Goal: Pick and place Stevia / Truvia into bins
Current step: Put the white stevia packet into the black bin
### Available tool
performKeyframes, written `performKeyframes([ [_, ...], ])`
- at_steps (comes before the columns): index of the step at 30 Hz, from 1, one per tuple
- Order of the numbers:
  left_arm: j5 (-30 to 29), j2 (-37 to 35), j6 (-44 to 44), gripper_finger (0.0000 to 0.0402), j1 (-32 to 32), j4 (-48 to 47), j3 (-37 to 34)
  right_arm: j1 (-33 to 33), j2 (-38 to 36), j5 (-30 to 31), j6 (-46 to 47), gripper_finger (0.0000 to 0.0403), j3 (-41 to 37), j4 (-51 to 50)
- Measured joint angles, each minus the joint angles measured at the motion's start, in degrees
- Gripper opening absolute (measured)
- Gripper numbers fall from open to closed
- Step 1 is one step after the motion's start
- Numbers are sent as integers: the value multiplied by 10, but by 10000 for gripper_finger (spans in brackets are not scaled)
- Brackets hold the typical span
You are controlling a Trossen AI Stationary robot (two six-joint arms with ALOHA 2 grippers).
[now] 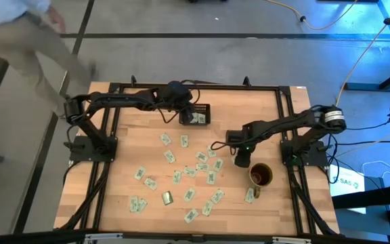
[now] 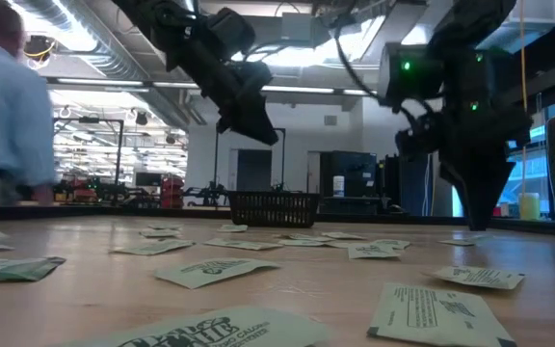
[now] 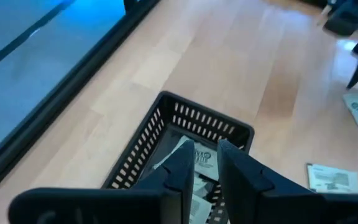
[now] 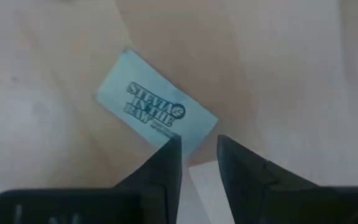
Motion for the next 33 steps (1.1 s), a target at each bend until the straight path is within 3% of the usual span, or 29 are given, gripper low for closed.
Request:
performKeyframes([
  [12, -1, -14, 1, 63, 0, 0, 0, 0, 51, -2, 2, 103, 3, 13],
  [23, -1, -14, 0, 65, 0, -1, 0, -1, 58, 4, 6, 8, 4, 7],
  [33, 0, -14, -1, 67, 0, -7, 0, -1, 39, 10, 26, 2, 17, -7],
])
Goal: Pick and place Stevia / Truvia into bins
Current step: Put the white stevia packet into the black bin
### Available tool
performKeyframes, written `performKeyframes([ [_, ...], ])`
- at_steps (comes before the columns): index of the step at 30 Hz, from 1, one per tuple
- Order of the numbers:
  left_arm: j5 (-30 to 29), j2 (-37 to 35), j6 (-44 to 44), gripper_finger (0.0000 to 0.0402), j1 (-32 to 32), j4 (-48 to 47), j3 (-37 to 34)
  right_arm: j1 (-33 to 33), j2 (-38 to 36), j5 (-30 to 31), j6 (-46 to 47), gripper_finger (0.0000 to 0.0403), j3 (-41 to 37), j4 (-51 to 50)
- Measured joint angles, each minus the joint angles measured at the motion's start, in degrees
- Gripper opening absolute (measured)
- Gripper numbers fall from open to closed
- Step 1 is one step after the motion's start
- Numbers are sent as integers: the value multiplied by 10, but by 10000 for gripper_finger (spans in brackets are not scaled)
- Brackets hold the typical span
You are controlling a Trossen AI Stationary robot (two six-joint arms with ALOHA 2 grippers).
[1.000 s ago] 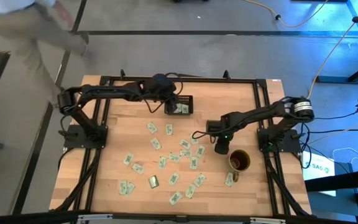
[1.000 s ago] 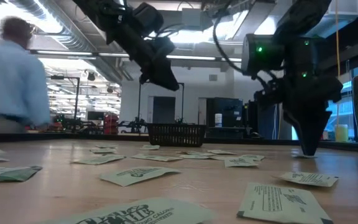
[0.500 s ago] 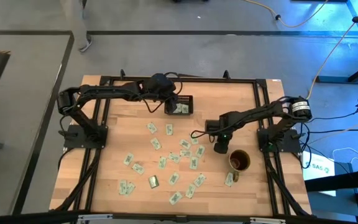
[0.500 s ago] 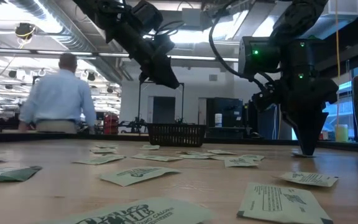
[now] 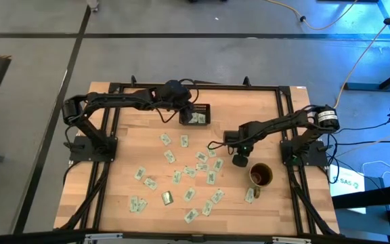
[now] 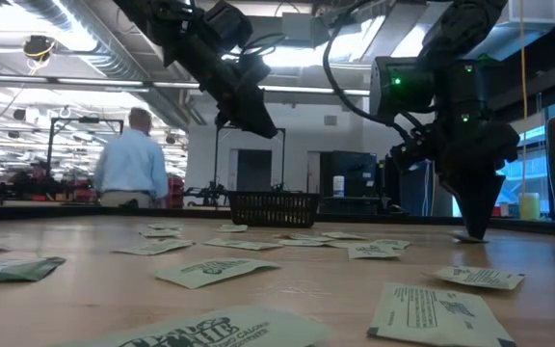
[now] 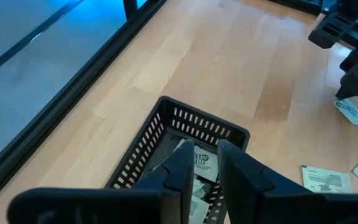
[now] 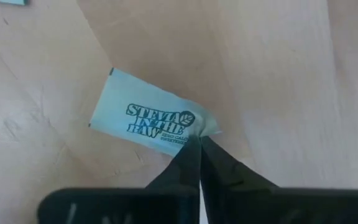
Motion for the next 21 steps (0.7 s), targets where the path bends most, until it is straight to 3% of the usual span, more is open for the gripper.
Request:
performKeyframes([
  [10, 8, -30, 10, 61, -1, -78, 0, -39, -84, -1, 19, 1, 62, -2],
  [21, 6, -137, 30, 63, -1, -160, 0, -116, -53, 75, -61, 0, 253, 1],
])
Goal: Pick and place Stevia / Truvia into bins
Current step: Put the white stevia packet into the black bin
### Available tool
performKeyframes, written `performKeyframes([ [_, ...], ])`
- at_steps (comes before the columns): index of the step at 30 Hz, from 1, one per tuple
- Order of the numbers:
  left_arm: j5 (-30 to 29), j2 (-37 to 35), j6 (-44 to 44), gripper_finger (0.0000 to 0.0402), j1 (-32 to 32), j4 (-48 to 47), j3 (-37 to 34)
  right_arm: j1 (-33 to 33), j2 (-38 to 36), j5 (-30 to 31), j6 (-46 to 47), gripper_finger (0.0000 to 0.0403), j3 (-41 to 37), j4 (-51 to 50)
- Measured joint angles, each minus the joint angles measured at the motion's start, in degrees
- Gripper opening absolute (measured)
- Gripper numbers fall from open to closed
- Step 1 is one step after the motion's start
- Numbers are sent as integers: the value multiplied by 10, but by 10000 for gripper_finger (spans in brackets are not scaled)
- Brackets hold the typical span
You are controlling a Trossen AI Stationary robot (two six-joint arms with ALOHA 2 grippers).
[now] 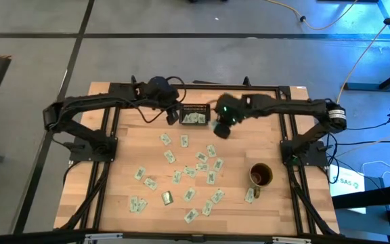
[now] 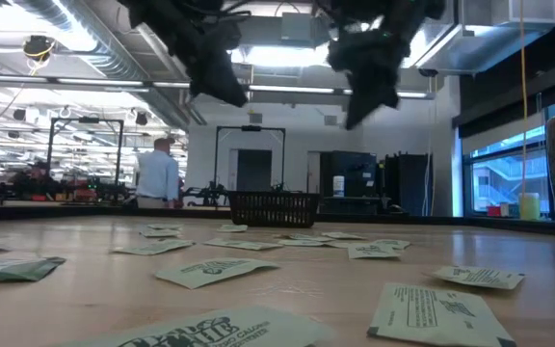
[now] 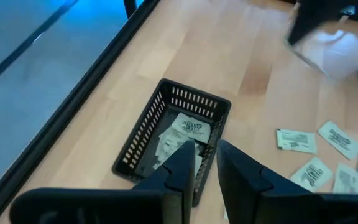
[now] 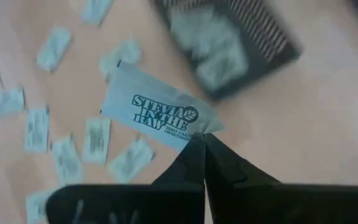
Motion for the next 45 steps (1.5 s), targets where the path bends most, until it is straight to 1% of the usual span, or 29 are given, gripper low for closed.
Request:
performKeyframes([
  [5, 0, -19, -12, 60, 0, -33, 0, -33, 67, 1, -64, 0, 86, 1],
  [9, -1, -19, -39, 59, 0, -62, 0, -44, 136, -4, -113, 0, 138, 2],
  [14, -1, -19, -64, 61, 0, -86, 0, -55, 221, -4, -123, 0, 184, -6],
  [19, -1, -19, -74, 57, 0, -96, 0, -62, 273, 3, -130, 0, 212, 1],
  [25, -1, -19, -74, 58, -4, -96, 0, -67, 298, 1, -128, 0, 217, -15],
  [29, -1, -19, -74, 56, -4, -96, 0, -67, 302, 1, -133, 1, 217, -10],
  [32, -2, -19, -74, 55, -4, -96, 0, -67, 302, 1, -130, 9, 217, -5],
  [36, -2, -19, -74, 58, -4, -96, 0, -67, 302, 1, -116, 32, 217, -6],
  [42, -2, -18, -74, 73, -4, -97, 0, -67, 302, 1, -116, 83, 217, -10],
  [45, -6, -18, -72, 80, -4, -108, -2, -67, 293, 1, -113, 100, 216, -19],
])
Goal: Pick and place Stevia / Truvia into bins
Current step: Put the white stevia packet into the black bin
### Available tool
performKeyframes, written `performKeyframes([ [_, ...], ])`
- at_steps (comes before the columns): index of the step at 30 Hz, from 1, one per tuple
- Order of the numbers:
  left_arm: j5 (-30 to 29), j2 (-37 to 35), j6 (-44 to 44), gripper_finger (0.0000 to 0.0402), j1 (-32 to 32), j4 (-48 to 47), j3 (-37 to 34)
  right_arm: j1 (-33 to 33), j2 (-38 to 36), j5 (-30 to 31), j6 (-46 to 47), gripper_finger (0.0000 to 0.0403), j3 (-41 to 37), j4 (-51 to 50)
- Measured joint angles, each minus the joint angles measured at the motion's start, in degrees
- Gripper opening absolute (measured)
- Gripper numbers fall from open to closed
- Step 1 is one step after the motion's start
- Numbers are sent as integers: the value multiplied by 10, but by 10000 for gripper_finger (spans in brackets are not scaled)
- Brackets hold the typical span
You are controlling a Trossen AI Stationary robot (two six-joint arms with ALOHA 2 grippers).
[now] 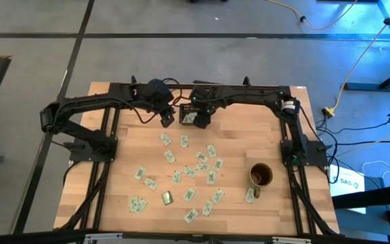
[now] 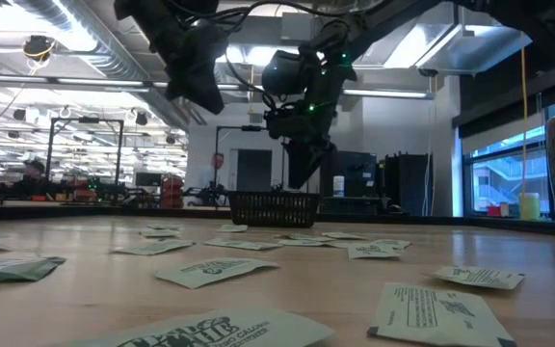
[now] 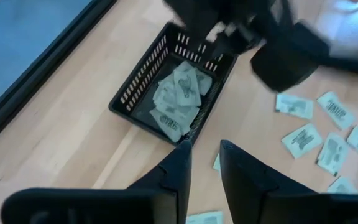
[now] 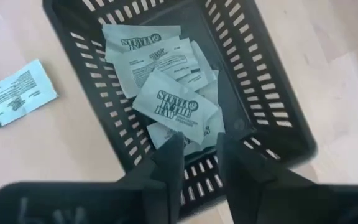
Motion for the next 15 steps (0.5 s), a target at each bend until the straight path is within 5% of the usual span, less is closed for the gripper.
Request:
performKeyframes([
  [15, -15, 2, -96, 102, -22, 31, -148, -1, -121, 0, 12, 105, -6, -14],
])
